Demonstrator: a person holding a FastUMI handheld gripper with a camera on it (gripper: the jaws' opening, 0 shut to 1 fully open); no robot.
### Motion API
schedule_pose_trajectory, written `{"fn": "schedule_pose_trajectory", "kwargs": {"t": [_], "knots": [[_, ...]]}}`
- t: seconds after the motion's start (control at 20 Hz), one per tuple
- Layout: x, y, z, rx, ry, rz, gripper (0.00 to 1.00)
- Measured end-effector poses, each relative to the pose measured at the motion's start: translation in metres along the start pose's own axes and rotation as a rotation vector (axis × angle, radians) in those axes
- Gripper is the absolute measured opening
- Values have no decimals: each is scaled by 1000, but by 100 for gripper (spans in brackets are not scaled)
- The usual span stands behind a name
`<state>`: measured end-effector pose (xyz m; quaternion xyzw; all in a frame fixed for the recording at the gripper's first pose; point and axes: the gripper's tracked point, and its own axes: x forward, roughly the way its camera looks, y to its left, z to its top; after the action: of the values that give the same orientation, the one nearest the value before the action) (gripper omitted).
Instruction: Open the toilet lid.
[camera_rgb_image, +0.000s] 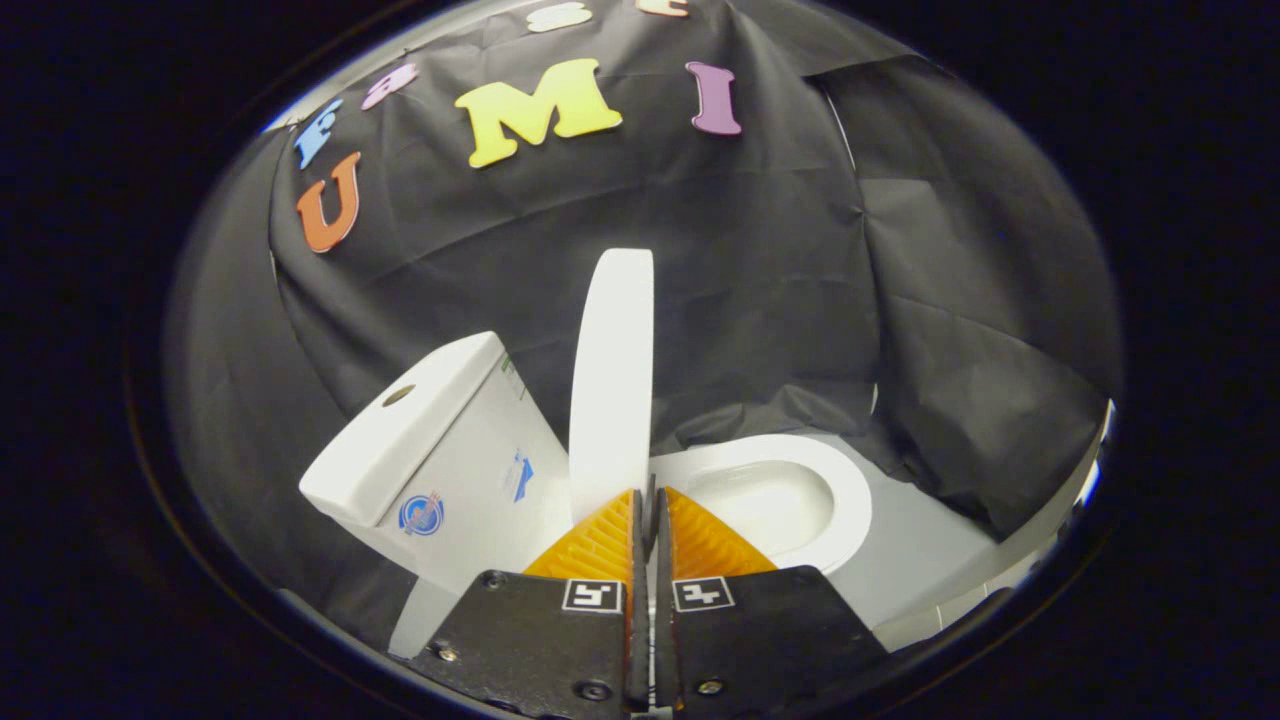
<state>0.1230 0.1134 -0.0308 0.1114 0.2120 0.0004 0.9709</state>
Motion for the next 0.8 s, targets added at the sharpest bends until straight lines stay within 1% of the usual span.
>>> {"fn": "schedule_pose_trajectory", "kwargs": {"t": [0.15, 0.45, 0.65, 0.8], "knots": [[-2, 12, 0, -42, -6, -10, 6], [-3, 35, 1, -100, -16, 0, 7], [-3, 51, -1, -130, -25, -16, 7], [-4, 65, -3, -175, -32, -27, 7]]}}
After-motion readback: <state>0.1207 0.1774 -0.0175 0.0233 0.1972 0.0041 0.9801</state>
